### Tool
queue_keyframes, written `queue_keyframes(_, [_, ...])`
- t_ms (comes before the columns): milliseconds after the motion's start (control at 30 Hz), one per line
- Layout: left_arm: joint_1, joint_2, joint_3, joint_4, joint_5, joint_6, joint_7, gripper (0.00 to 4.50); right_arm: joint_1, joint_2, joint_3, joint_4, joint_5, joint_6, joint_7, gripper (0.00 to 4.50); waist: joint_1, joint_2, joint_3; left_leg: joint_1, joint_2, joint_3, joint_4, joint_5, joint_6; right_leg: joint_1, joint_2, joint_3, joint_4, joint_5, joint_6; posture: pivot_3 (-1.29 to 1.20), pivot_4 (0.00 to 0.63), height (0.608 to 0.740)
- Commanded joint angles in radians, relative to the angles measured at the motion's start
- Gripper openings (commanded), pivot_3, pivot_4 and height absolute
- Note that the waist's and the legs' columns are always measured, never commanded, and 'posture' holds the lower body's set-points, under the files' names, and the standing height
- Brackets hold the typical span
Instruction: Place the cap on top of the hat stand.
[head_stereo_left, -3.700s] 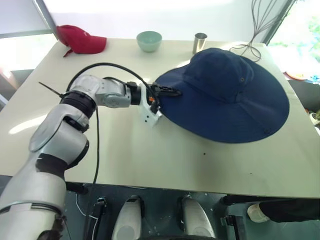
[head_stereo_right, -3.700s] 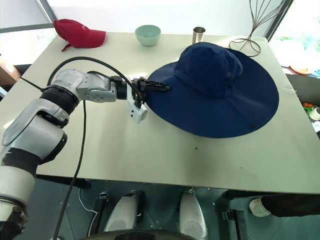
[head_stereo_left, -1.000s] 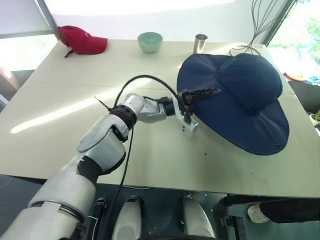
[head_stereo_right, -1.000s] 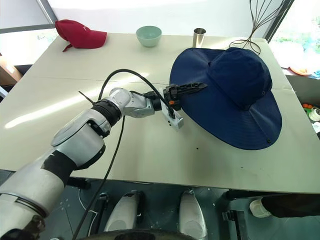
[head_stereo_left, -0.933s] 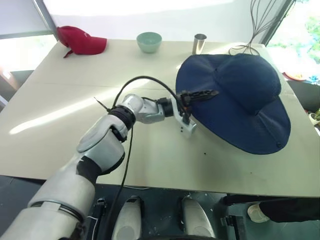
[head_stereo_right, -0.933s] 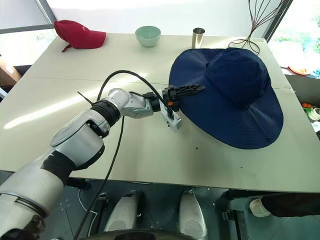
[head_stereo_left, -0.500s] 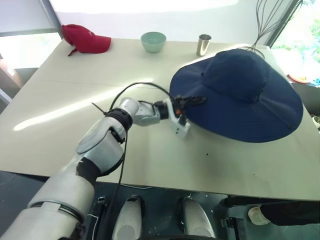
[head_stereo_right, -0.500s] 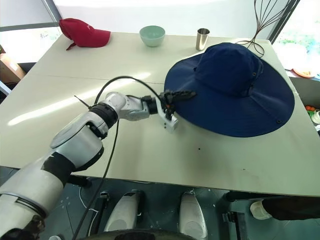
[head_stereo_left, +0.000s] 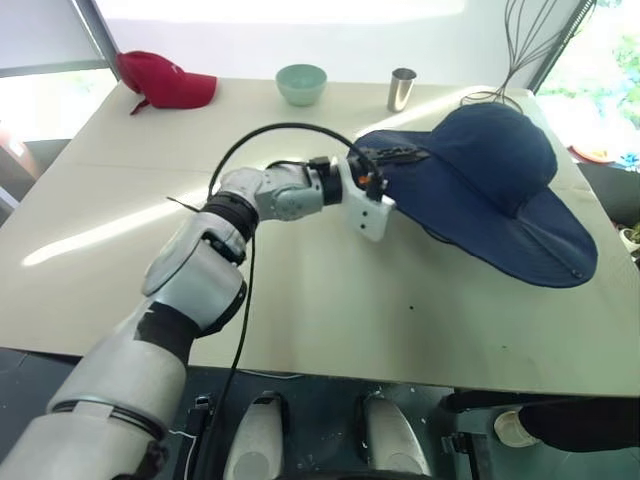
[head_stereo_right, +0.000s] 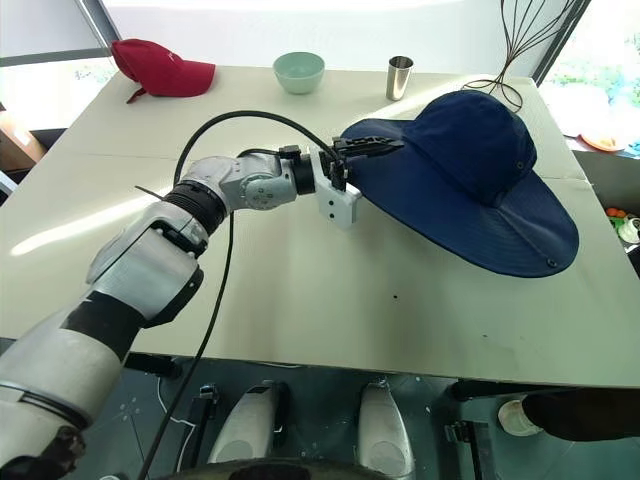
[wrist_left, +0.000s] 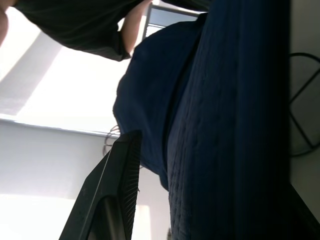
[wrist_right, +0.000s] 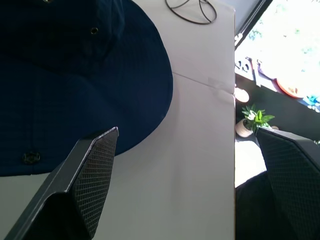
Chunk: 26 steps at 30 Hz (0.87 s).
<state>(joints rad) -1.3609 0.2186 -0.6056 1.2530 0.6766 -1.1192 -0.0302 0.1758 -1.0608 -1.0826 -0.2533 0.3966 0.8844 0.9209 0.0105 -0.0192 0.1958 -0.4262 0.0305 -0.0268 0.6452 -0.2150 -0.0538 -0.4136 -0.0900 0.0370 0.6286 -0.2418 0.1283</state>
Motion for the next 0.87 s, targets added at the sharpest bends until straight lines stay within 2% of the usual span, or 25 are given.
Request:
queue_keyframes(33, [0.02,0.026,0.024,-0.043,-0.026,0.012,-0.049,2.9,-0.009,-0.003,-0.004,-0.029,0.007,-0.016,-0.011,4.5,-0.001,0.0,0.0,0.0,0.0,0.0,0.0,0.0,0.0,0.0,0.0,0.0,0.0,0.0,0.0,0.0,0.15,0.739])
queue_keyframes(100, [0.038,0.019,0.022,-0.045,-0.019,0.04,-0.056,2.9,-0.01,0.001,0.002,-0.031,0.009,-0.017,-0.015,4.5,0.0,0.0,0.0,0.0,0.0,0.0,0.0,0.0,0.0,0.0,0.0,0.0,0.0,0.001,0.001,0.0,0.15,0.739])
queue_keyframes(333, [0.071,-0.115,0.231,0.007,-0.299,0.321,-0.38,2.9,-0.033,-0.011,0.026,-0.013,0.015,-0.023,-0.023,4.5,0.002,0.0,0.0,0.0,0.0,0.0,0.001,0.0,0.0,0.001,0.0,0.0,0.0,0.0,0.0,0.0,0.15,0.739])
queue_keyframes(467, [0.087,-0.148,0.31,-0.01,-0.397,0.449,-0.546,2.9,-0.042,-0.015,0.037,-0.011,0.018,-0.024,-0.02,4.5,-0.004,0.0,0.0,0.0,0.0,0.0,0.001,0.0,0.001,0.001,0.0,0.0,0.0,0.0,0.0,0.0,0.15,0.739])
queue_keyframes(633, [0.11,-0.15,0.349,-0.051,-0.451,0.503,-0.654,2.9,-0.044,-0.022,0.05,-0.005,0.017,-0.024,-0.015,4.5,-0.007,0.001,0.0,0.001,0.0,-0.001,0.001,0.0,0.001,0.001,0.001,0.0,0.001,0.0,0.001,0.0,0.15,0.739])
queue_keyframes(867, [0.134,-0.151,0.349,-0.099,-0.454,0.516,-0.702,2.9,-0.043,-0.018,0.062,-0.011,0.019,-0.019,-0.014,4.5,-0.002,0.001,0.0,0.001,0.0,-0.001,0.001,0.0,0.001,0.001,0.001,0.0,0.0,0.0,0.001,0.0,0.15,0.739])
